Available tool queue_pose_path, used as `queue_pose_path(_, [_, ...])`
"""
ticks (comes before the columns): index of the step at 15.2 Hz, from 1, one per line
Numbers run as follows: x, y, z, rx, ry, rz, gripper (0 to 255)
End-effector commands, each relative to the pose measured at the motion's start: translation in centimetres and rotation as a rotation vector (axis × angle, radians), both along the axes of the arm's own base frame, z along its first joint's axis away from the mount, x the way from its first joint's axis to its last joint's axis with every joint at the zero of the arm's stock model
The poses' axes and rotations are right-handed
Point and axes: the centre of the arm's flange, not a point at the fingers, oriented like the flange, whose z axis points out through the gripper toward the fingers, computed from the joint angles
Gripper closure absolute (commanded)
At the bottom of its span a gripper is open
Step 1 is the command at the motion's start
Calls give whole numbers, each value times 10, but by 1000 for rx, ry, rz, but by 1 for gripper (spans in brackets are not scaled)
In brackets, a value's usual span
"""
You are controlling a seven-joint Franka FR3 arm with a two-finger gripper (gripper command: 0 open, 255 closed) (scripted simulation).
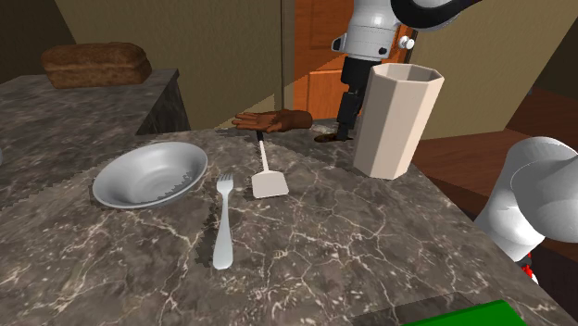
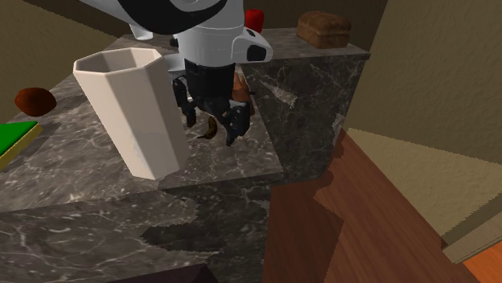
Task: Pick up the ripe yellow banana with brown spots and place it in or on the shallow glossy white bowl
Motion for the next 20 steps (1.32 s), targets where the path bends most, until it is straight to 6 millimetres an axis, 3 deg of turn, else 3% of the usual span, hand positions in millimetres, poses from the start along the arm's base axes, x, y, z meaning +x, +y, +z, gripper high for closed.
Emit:
queue_pose_path(1, [0,0,0,0,0,0,0])
queue_pose_path(4, [0,0,0,0,0,0,0])
queue_pose_path(5, [0,0,0,0,0,0,255])
queue_pose_path(14, [0,0,0,0,0,0,255])
queue_pose_path(20, [0,0,31,0,0,0,255])
